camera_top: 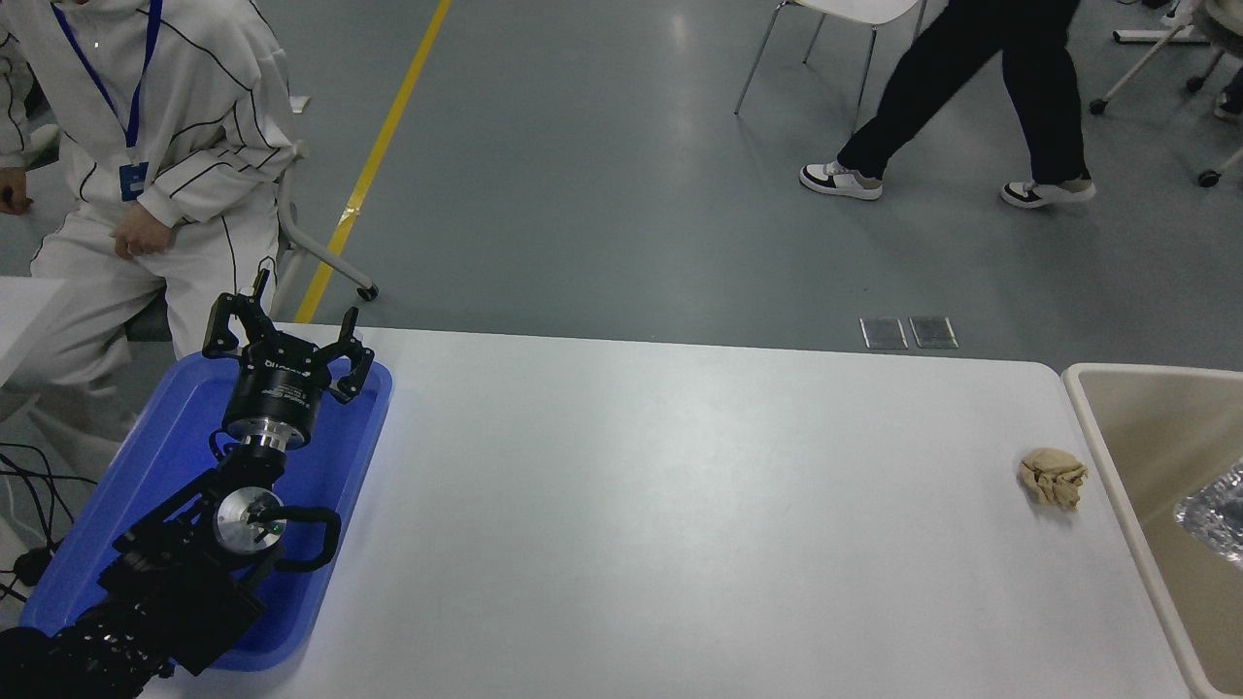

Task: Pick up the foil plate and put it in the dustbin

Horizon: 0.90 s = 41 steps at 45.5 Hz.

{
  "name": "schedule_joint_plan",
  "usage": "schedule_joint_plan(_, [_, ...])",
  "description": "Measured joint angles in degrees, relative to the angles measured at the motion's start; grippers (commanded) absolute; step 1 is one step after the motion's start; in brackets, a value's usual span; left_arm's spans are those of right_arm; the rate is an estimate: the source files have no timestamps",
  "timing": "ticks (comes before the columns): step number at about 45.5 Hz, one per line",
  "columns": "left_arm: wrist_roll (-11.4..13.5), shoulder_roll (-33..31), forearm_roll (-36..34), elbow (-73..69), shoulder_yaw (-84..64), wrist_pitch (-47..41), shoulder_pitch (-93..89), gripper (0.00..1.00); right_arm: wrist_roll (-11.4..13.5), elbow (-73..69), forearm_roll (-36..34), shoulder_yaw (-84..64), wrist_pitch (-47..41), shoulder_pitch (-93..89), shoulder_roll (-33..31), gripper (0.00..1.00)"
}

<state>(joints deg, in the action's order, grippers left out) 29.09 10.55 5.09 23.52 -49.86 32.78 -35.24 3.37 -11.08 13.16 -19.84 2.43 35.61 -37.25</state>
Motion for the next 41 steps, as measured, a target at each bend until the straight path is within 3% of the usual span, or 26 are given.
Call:
schedule_joint_plan(27, [0.0, 0.0, 0.0, 0.0, 0.0, 0.0, 0.0, 1.00, 0.0, 3.9, -0.1, 3.6, 4.5, -1.5, 2.4, 0.00])
schedule_joint_plan(38, [0.0, 0.0, 0.0, 0.0, 0.0, 0.0, 0.0, 1.00, -0.1, 4.2, -0.1, 3.6, 5.8, -1.6, 2.3, 0.82])
schedule_joint_plan(41, [0.0, 0.0, 0.0, 0.0, 0.0, 0.0, 0.0, 1.00, -0.1, 4.3, -0.1, 3.6, 6.6, -1.6, 2.3, 0.88])
